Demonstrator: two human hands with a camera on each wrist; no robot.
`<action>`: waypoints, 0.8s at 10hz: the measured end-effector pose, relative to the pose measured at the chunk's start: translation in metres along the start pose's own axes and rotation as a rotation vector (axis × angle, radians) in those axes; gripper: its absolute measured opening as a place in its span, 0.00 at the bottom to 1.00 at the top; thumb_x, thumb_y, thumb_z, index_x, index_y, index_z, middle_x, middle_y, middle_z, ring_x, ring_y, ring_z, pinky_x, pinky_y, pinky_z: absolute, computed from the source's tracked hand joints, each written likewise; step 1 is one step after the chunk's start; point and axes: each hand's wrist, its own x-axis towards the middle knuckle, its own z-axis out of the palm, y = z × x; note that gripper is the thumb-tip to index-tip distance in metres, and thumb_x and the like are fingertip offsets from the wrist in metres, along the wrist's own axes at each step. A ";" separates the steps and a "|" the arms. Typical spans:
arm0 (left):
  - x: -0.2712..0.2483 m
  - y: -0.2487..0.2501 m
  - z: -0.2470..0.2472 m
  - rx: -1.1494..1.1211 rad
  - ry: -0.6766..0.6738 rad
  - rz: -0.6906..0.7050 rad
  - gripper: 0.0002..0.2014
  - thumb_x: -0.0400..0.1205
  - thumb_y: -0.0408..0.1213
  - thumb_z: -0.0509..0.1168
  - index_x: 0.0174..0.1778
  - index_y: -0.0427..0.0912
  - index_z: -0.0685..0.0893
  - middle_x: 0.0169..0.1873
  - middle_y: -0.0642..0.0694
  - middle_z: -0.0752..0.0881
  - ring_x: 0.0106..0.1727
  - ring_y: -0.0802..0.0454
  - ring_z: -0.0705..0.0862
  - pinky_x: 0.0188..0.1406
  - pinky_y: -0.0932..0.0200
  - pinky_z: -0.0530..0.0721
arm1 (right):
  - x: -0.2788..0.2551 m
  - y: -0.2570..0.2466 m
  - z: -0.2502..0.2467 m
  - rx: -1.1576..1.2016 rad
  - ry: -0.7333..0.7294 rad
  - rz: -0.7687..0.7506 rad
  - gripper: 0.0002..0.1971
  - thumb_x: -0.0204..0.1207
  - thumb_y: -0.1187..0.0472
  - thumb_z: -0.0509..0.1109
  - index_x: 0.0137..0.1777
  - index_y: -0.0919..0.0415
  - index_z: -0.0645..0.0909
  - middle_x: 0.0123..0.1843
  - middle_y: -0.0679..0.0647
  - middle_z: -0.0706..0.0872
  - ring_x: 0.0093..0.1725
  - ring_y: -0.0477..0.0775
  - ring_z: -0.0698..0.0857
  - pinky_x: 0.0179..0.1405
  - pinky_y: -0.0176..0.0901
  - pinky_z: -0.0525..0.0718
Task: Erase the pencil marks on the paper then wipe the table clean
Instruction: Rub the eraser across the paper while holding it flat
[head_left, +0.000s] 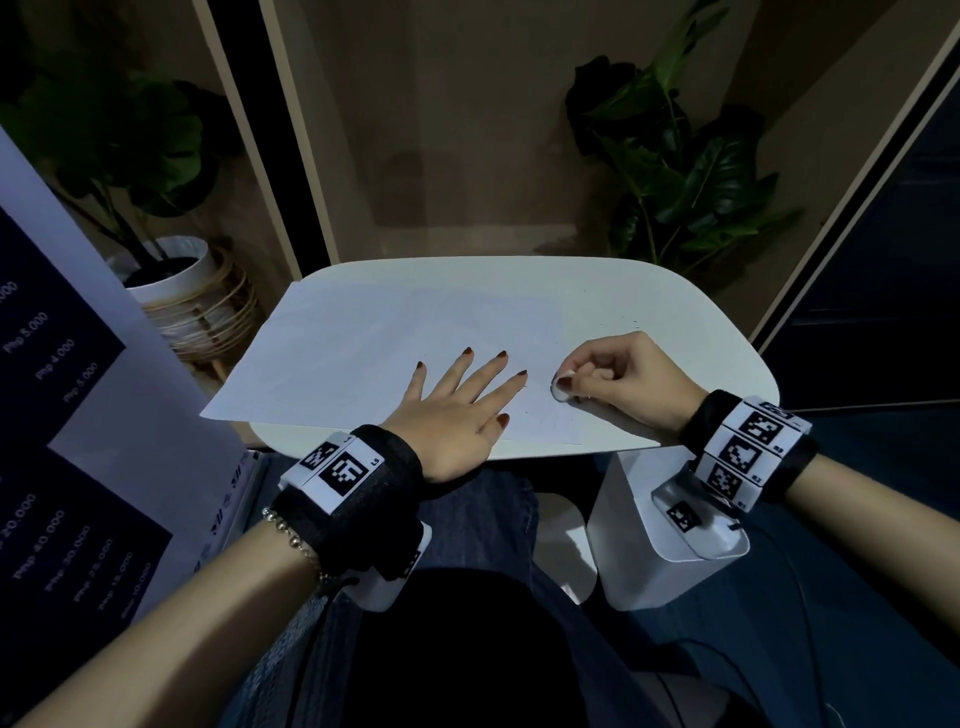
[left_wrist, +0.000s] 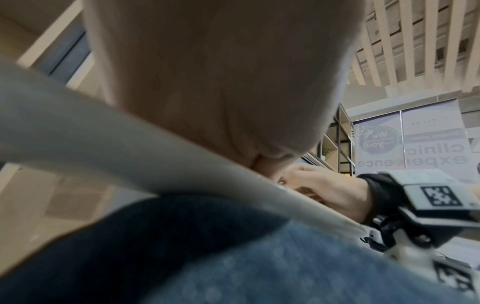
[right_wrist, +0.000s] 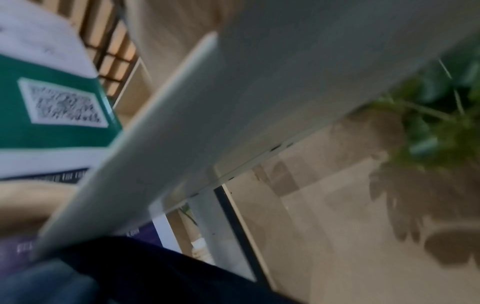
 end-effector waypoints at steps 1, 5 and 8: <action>0.000 0.000 0.000 -0.003 0.004 0.000 0.26 0.91 0.48 0.38 0.85 0.64 0.37 0.84 0.61 0.32 0.84 0.54 0.29 0.81 0.36 0.32 | 0.003 0.003 0.004 0.096 0.131 0.040 0.03 0.77 0.71 0.74 0.45 0.73 0.87 0.33 0.60 0.80 0.29 0.47 0.70 0.44 0.38 0.84; 0.000 0.000 0.000 -0.001 0.004 -0.003 0.26 0.91 0.48 0.38 0.85 0.64 0.37 0.84 0.61 0.33 0.84 0.54 0.29 0.81 0.35 0.32 | 0.001 0.002 0.000 0.059 0.054 0.038 0.03 0.77 0.72 0.74 0.45 0.75 0.86 0.32 0.61 0.79 0.31 0.50 0.73 0.46 0.40 0.84; -0.001 0.001 -0.001 -0.004 -0.001 -0.003 0.26 0.92 0.47 0.38 0.85 0.64 0.37 0.84 0.61 0.32 0.84 0.54 0.29 0.81 0.36 0.31 | -0.001 -0.003 0.000 0.036 0.041 0.043 0.04 0.76 0.73 0.74 0.46 0.76 0.85 0.31 0.58 0.81 0.34 0.55 0.75 0.42 0.37 0.84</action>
